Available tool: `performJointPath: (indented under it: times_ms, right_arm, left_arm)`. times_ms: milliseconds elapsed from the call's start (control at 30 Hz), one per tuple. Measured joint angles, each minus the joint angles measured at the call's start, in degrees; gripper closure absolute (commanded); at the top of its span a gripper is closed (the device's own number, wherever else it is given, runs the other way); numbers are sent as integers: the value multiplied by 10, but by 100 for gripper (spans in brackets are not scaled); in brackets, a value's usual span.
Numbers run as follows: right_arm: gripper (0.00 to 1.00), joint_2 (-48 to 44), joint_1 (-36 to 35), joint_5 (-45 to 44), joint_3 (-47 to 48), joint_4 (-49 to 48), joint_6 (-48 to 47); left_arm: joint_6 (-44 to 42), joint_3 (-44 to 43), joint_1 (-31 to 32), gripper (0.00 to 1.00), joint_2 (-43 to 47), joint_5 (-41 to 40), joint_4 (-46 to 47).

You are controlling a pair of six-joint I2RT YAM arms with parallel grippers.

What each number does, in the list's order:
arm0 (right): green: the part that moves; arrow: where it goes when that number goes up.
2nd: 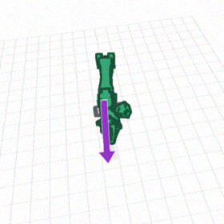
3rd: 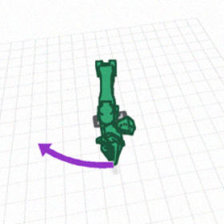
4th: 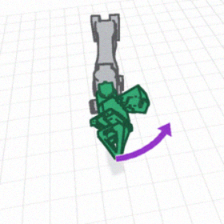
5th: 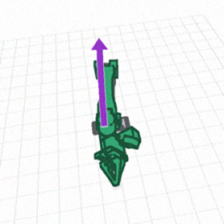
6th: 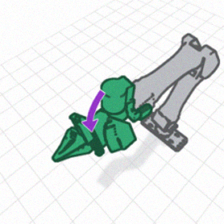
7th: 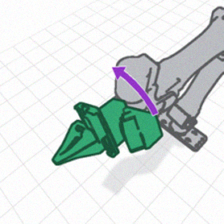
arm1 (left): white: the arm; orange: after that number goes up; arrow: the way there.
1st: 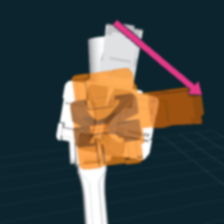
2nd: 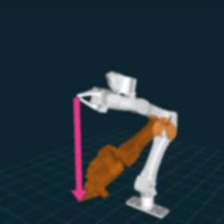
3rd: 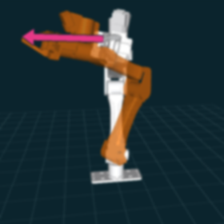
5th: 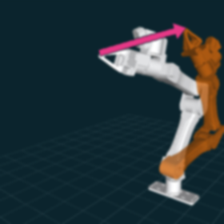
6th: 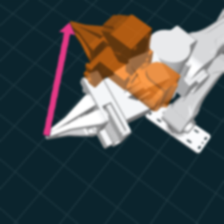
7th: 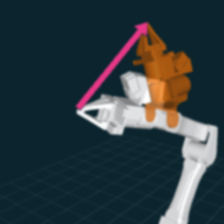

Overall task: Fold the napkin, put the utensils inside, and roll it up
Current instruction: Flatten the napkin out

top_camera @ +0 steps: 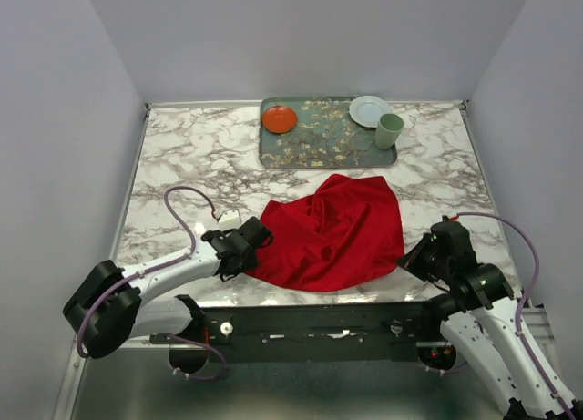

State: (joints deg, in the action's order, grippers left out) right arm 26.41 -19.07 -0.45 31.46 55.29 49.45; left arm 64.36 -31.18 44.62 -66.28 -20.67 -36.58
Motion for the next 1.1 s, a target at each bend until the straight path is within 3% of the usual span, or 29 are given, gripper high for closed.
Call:
performJointPath:
  times_ms: [300,400,500,533,567,600,733,900,1100]
  right_arm:
    - [93,0,0,-1,0,-9,0]
    - [93,-2,0,-1,2,-10,0]
    - [93,-2,0,-1,9,-11,0]
    - [93,-2,0,-2,11,-11,0]
    - [93,-3,0,-2,14,-12,-1]
    - [93,-5,0,-2,15,-12,-1]
    - [99,-5,0,-3,15,-14,-4]
    - [99,9,0,-4,25,-26,-35]
    - [99,37,0,-9,146,-78,-138]
  left_arm:
    - [18,-15,49,51,-27,-21,-7]
    - [23,-19,54,60,-34,-28,-10]
    - [30,-19,54,69,-35,-33,-16]
    - [30,-19,54,86,-35,-35,-17]
    - [33,-19,54,96,-35,-36,-19]
    - [36,-19,55,100,-34,-37,-19]
    - [45,-13,58,100,-19,-39,-14]
    - [15,-13,58,100,47,-53,-15]
    - [-139,-140,53,100,181,-106,34]
